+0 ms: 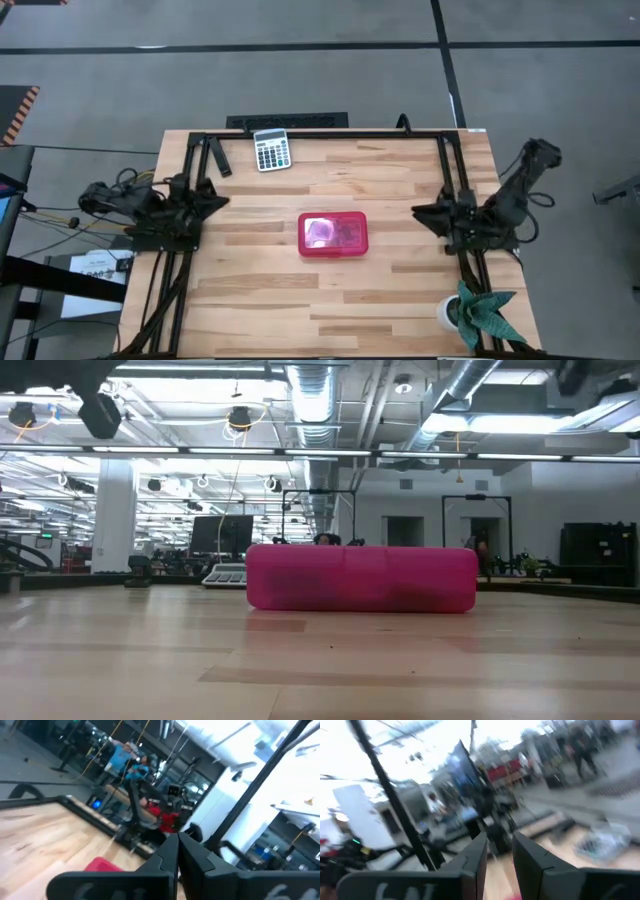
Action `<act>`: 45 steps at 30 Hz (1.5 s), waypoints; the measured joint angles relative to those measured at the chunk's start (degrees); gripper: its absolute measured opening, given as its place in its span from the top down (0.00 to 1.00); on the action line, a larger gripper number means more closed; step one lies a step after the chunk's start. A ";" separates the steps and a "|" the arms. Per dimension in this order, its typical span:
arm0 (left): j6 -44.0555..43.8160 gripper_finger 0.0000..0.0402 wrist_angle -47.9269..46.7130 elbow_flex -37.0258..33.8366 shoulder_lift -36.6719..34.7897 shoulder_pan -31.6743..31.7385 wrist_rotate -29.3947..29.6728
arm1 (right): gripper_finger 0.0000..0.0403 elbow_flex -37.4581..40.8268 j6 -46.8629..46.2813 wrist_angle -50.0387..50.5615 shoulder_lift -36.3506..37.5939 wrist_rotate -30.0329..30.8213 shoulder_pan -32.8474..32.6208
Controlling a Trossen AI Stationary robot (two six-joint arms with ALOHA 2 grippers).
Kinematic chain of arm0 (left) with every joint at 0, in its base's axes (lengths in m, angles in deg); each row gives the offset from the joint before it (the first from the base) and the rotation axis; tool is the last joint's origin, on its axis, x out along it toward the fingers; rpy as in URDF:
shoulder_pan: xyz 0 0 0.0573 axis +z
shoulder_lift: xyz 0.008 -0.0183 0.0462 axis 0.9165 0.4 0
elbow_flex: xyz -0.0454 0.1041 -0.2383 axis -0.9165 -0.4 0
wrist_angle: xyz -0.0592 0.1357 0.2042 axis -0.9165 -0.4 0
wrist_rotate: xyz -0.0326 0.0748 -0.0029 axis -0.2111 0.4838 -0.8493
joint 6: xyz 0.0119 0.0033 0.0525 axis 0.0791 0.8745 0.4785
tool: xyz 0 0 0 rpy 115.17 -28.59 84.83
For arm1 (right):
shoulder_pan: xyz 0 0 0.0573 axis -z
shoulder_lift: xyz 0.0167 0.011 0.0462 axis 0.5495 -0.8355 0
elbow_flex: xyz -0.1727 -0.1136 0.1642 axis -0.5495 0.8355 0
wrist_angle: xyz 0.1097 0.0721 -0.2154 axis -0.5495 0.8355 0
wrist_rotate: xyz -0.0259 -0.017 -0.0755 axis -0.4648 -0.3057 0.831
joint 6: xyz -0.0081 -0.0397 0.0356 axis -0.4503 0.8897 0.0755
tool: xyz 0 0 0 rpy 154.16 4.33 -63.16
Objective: Pack school essentials
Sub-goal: Return to Home Position
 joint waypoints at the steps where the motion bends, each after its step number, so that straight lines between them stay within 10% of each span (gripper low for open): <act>1: 0.03 1.00 2.23 -0.99 0.07 0.00 -0.06 | 0.75 -0.08 2.04 -3.19 -0.66 -2.19 1.73; 12: 8.32 1.00 3.26 2.08 0.13 0.04 -2.23 | 0.75 -5.66 5.12 16.92 11.59 -24.22 22.60; 29: 6.34 1.00 -10.93 1.56 0.28 0.04 4.77 | 0.75 12.55 -5.49 25.98 25.69 -20.82 26.58; 45: 1.89 1.00 5.66 -14.22 1.07 0.04 -2.05 | 0.75 17.88 -4.79 21.84 25.58 -20.51 28.07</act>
